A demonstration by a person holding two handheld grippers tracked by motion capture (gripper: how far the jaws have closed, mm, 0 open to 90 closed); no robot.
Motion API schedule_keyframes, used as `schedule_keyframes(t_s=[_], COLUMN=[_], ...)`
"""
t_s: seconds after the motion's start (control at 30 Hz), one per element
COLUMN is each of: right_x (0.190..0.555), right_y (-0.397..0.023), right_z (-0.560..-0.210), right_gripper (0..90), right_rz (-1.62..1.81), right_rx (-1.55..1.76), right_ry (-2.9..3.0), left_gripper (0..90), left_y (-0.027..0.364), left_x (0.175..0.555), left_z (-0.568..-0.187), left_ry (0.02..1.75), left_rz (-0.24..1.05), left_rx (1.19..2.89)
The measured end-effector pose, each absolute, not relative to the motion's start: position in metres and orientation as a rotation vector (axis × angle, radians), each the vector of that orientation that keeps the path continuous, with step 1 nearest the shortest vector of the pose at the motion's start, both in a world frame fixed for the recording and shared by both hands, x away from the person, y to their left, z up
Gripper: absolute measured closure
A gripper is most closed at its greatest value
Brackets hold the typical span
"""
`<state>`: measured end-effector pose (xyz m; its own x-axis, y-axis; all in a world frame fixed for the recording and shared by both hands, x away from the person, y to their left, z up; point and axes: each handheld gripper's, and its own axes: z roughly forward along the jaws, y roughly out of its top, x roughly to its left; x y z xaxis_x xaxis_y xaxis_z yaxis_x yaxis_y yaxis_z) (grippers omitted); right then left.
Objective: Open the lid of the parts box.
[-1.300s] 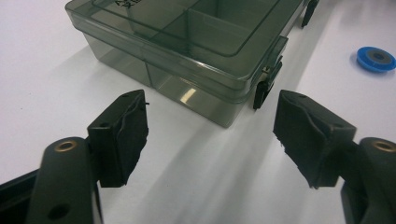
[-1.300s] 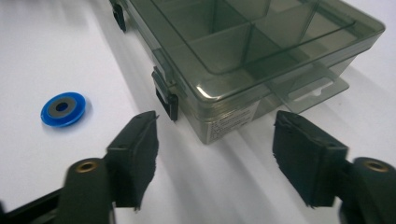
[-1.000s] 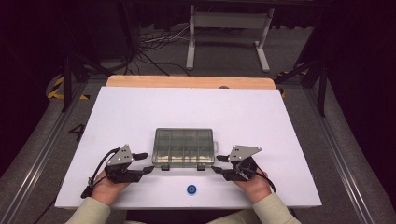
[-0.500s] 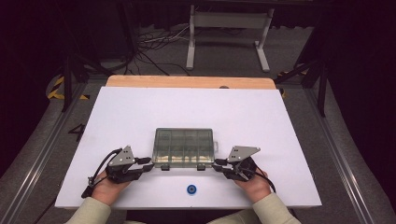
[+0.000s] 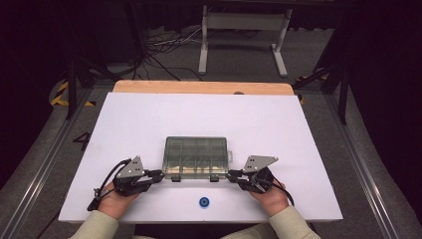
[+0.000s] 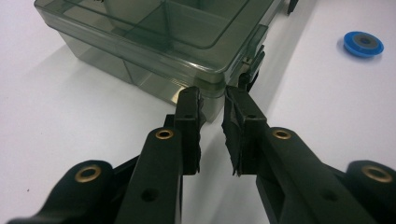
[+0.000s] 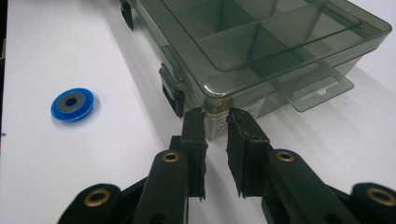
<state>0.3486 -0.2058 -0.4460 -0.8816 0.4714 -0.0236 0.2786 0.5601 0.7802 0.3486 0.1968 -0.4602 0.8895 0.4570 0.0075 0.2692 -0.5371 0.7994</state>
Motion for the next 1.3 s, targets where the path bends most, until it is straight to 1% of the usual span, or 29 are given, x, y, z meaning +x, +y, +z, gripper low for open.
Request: schedule_keyframes(t_s=[0.17,0.27,0.4,0.57,0.7,0.73,0.83,0.97,1.07,1.27,1.3], right_x=[0.348,0.348,0.347,0.347,0.347,0.347,0.346,0.347,0.349,0.353,0.353], right_y=[-0.206,-0.206,-0.206,-0.207,-0.208,-0.208,-0.206,-0.203,-0.204,-0.203,-0.203], right_z=[-0.446,-0.445,-0.444,-0.441,-0.440,-0.439,-0.437,-0.435,-0.432,-0.428,-0.428], right_gripper=[77.4,81.0,81.5,81.2,75.8,72.3,70.4,61.3,59.4,52.2,52.2], right_rz=[1.219,1.236,1.236,1.251,1.249,1.245,1.242,1.229,1.233,1.213,1.213], right_rx=[0.621,0.617,0.613,0.612,0.629,0.630,0.622,0.634,0.648,0.682,0.682], right_ry=[2.565,2.560,2.555,2.546,2.534,2.524,2.514,2.476,2.450,2.415,2.415], left_gripper=[77.7,81.2,82.0,80.7,80.0,79.5,77.8,75.2,74.2,72.0,71.5], left_y=[0.197,0.198,0.199,0.199,0.202,0.202,0.201,0.201,0.201,0.199,0.199], left_x=[0.349,0.348,0.346,0.344,0.344,0.344,0.344,0.345,0.346,0.346,0.346], left_z=[-0.460,-0.459,-0.456,-0.453,-0.450,-0.450,-0.450,-0.449,-0.449,-0.448,-0.448], left_ry=[0.521,0.512,0.497,0.488,0.484,0.488,0.490,0.498,0.500,0.492,0.492], left_rz=[0.267,0.278,0.279,0.287,0.298,0.291,0.293,0.285,0.280,0.267,0.267], left_rx=[2.164,2.156,2.126,2.098,2.063,2.047,2.036,2.013,2.000,1.984,1.984])
